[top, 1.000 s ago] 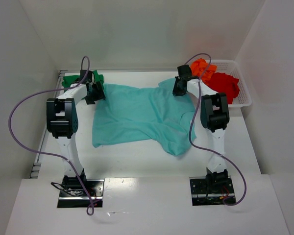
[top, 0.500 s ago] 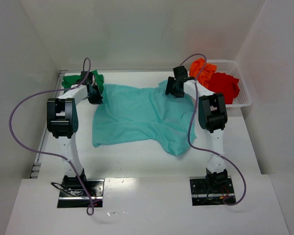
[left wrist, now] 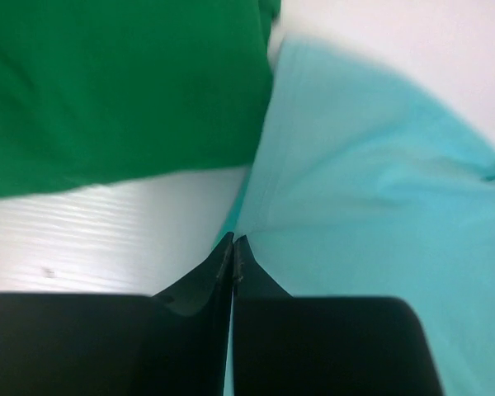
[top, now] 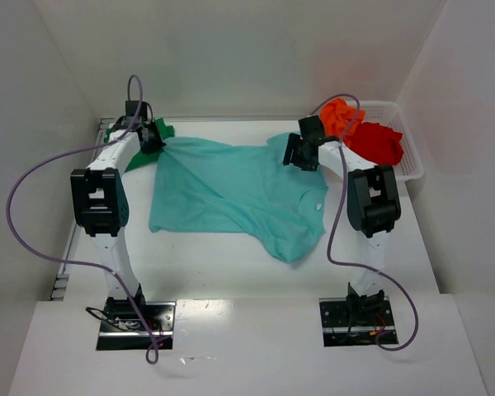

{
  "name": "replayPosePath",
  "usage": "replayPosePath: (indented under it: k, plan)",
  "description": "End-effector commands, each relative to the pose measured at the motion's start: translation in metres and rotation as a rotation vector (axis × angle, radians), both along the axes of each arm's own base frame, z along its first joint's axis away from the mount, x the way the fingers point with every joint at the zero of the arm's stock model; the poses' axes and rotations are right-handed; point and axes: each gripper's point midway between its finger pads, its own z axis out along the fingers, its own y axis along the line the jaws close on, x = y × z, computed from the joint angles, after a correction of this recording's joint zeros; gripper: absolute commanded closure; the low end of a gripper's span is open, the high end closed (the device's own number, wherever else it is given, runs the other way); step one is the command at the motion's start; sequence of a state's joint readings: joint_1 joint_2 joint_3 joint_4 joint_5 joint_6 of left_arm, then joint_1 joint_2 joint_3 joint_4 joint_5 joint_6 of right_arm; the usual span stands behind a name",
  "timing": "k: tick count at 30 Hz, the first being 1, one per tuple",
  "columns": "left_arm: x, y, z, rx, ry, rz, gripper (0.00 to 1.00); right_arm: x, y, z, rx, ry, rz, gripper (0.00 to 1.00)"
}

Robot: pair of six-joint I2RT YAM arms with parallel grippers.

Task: Fold and stack the t-shirts
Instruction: Flatten out the tshirt

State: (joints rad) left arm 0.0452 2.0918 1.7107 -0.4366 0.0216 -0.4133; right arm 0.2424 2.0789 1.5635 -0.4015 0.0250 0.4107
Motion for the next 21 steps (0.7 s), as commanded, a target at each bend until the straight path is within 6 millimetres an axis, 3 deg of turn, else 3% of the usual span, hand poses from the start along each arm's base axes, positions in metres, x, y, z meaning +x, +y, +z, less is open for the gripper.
replayPosePath:
  k: [1, 8, 9, 11, 12, 13, 14, 17, 19, 21]
  plan:
    - [0.017, 0.050, 0.100, 0.133, -0.210, 0.094, 1.00, 0.000, -0.005, 0.059, 0.028, -0.140, -0.030, 0.26]
    - [0.006, 0.113, 0.114, 0.158, -0.224, 0.231, 1.00, -0.022, -0.012, 0.074, 0.033, -0.161, -0.043, 0.19]
    - [0.005, 0.119, 0.114, 0.160, -0.223, 0.243, 1.00, -0.031, -0.012, 0.068, 0.033, -0.138, -0.037, 0.19]
    - [-0.001, 0.130, 0.114, 0.138, -0.210, 0.261, 0.98, -0.043, -0.009, 0.077, 0.063, -0.146, -0.013, 0.18]
    - [0.002, 0.126, 0.108, 0.111, -0.203, 0.248, 0.90, -0.053, -0.011, 0.069, 0.057, -0.124, -0.014, 0.16]
    - [0.000, 0.123, 0.107, 0.101, -0.195, 0.238, 0.72, -0.061, -0.008, 0.069, 0.057, -0.122, -0.003, 0.16]
    - [-0.008, 0.116, 0.089, 0.076, -0.153, 0.218, 0.37, -0.076, 0.001, 0.071, 0.059, -0.121, 0.026, 0.14]
    - [-0.021, 0.109, 0.084, 0.058, -0.140, 0.203, 0.20, -0.108, 0.015, 0.074, 0.065, -0.107, 0.073, 0.09]
    - [-0.036, 0.103, 0.079, 0.036, -0.126, 0.211, 0.12, -0.145, 0.046, 0.068, 0.080, -0.064, 0.146, 0.08]
    - [-0.049, 0.097, 0.092, 0.025, -0.153, 0.210, 0.04, -0.166, 0.060, 0.074, 0.114, -0.062, 0.163, 0.06]
